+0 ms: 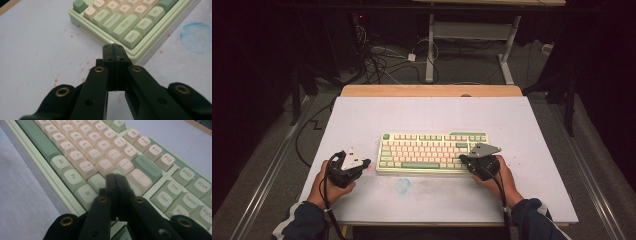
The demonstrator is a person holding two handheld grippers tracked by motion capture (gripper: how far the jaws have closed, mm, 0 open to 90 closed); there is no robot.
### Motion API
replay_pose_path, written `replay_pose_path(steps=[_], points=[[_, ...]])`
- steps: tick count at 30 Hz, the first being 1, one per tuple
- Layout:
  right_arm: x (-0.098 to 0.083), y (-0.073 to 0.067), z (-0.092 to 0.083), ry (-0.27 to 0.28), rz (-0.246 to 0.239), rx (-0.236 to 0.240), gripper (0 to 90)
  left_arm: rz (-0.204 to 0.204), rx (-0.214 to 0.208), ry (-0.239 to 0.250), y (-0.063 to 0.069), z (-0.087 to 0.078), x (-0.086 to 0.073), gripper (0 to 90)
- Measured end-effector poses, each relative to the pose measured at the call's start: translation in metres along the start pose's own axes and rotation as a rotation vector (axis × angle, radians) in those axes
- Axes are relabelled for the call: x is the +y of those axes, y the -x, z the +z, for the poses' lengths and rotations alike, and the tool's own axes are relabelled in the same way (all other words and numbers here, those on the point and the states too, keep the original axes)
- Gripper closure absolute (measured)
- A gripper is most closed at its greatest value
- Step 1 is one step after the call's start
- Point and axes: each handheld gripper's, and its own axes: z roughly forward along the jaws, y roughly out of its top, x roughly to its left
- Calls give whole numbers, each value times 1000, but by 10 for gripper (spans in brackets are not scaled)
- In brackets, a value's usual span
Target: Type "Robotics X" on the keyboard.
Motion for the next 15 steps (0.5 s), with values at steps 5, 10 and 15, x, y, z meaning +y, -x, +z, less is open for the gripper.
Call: replay_pose_path(steps=[5,10,15], points=[[0,0,0,2,-2,-2,900,10,-11,-13,6,9,9,870],[0,0,0,-1,-4,-4,900,15,-28,-11,13,22,21,870],[0,0,0,-3,-4,-4,900,47,-60,-38,25,41,32,870]])
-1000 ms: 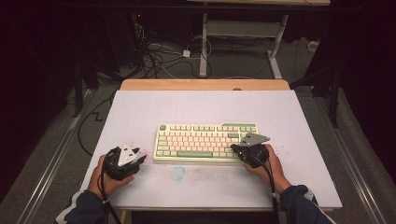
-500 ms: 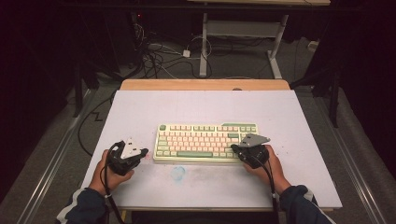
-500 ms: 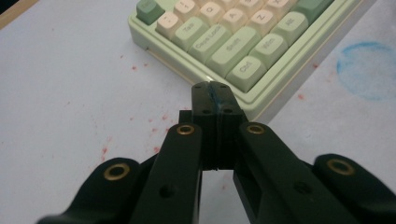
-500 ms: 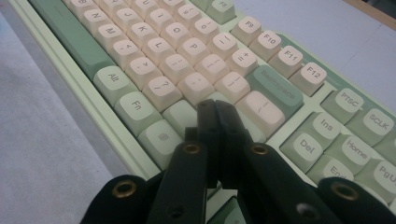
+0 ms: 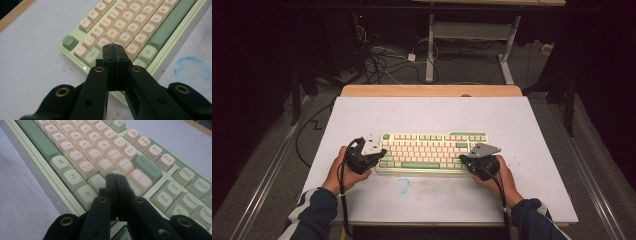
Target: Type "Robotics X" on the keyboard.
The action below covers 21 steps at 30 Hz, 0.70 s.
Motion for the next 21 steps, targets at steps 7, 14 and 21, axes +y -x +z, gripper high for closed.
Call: replay_pose_path(steps=[7,14,21], points=[[0,-1,0,4,-5,-8,900,25,-27,-37,19,34,13,870],[0,-1,0,4,-6,-8,900,28,-37,-64,27,55,17,870],[0,-2,0,3,-7,-9,900,42,-50,-98,34,73,17,870]])
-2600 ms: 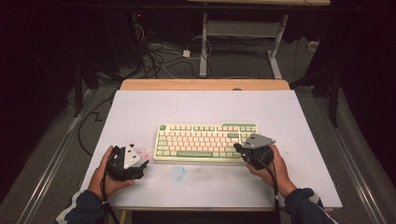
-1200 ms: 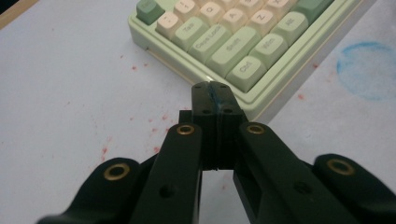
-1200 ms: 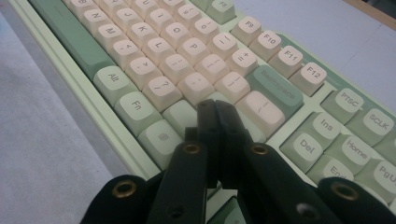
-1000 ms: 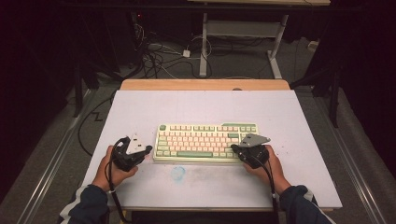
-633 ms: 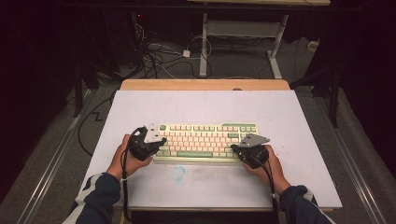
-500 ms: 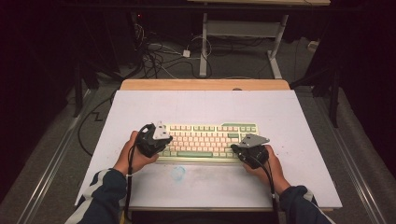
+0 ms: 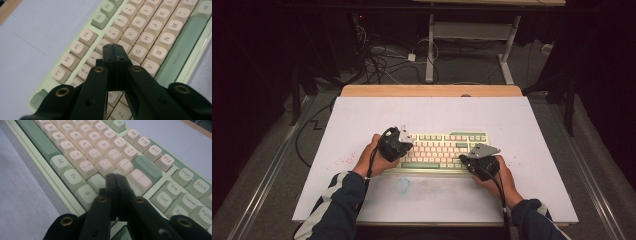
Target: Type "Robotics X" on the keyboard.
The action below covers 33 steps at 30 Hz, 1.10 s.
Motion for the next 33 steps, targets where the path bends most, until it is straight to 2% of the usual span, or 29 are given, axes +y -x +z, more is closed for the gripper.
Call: replay_pose_path(steps=[6,16,17,20,22,23,24,27,28,29,30,31,32,33], points=[[0,0,0,-1,-2,0,900,6,10,-17,2,11,-1,869],[0,0,0,-2,-4,-1,900,9,20,-34,0,15,-4,868],[0,0,0,-2,-4,-1,900,21,25,-24,1,16,-5,868],[0,-1,0,0,-4,-3,900,15,21,-15,1,15,-4,867],[0,0,0,3,-4,-1,900,14,16,23,0,8,0,859],[0,0,0,2,3,1,900,14,16,23,0,8,0,857],[0,0,-1,3,6,1,900,17,15,52,0,3,3,843],[0,0,-3,7,-4,-1,900,16,9,79,-1,-2,5,798],[0,0,-8,23,0,-1,900,16,10,90,-1,-5,6,717],[0,0,-8,23,0,-1,900,9,17,106,-1,-7,7,717],[0,1,-14,40,6,-6,900,4,8,121,-1,-11,8,631],[0,2,-18,51,7,-11,900,9,-9,140,-1,-16,8,584],[-1,2,-21,56,9,-15,900,6,-9,182,-2,-24,9,541],[-1,3,-24,60,13,-18,900,6,-9,182,-2,-24,9,493]])
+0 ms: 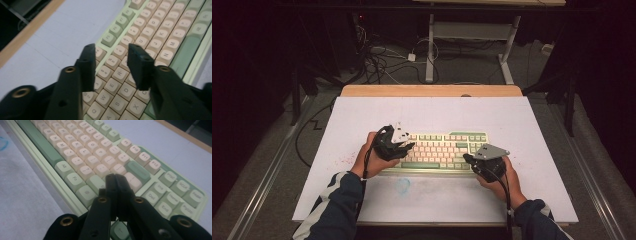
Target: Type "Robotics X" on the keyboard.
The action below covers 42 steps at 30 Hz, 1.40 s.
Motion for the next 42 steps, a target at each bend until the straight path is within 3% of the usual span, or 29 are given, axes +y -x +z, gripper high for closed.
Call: replay_pose_path(steps=[2,3,4,5,7,17,29,42], points=[[-1,2,-5,4,-1,0,900,12,21,46,-1,-7,0,391],[-1,2,-5,4,-1,0,900,10,30,63,-2,-11,0,391],[-2,3,-10,12,6,-1,900,4,26,71,-3,-14,0,320],[-2,3,-10,12,6,-1,900,-3,24,79,-3,-18,-1,320],[-2,4,-14,20,6,-5,900,-3,45,95,-5,-23,-4,239],[-1,5,-17,21,9,-2,900,31,69,125,-12,-55,-29,236],[8,1,-2,-1,-1,25,900,28,132,59,-25,-78,-66,206],[39,-7,33,-23,-14,71,900,-12,159,20,-27,-95,-84,203]])
